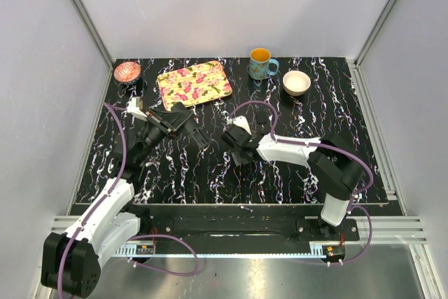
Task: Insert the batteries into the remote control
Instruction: Place the battery at the center of the board, then pick up the battery from the center of the board.
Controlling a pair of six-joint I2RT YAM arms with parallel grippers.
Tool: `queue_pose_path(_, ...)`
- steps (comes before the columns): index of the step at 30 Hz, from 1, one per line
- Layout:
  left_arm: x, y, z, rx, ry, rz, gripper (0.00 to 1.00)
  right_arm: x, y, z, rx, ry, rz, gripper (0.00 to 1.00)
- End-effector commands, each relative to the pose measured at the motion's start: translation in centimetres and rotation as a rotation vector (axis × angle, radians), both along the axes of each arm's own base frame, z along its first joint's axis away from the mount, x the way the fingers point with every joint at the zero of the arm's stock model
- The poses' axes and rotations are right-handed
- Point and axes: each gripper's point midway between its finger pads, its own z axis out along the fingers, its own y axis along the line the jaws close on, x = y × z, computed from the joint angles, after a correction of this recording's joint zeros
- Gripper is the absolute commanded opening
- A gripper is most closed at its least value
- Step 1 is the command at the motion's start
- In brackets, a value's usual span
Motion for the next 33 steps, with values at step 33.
queue_pose_path(33, -1.4, -0.1, -0.9, -0.010, -0.052, -0.032, 0.00, 5.6, 0.5, 0.2, 0.082, 0.112, 0.040, 0.35)
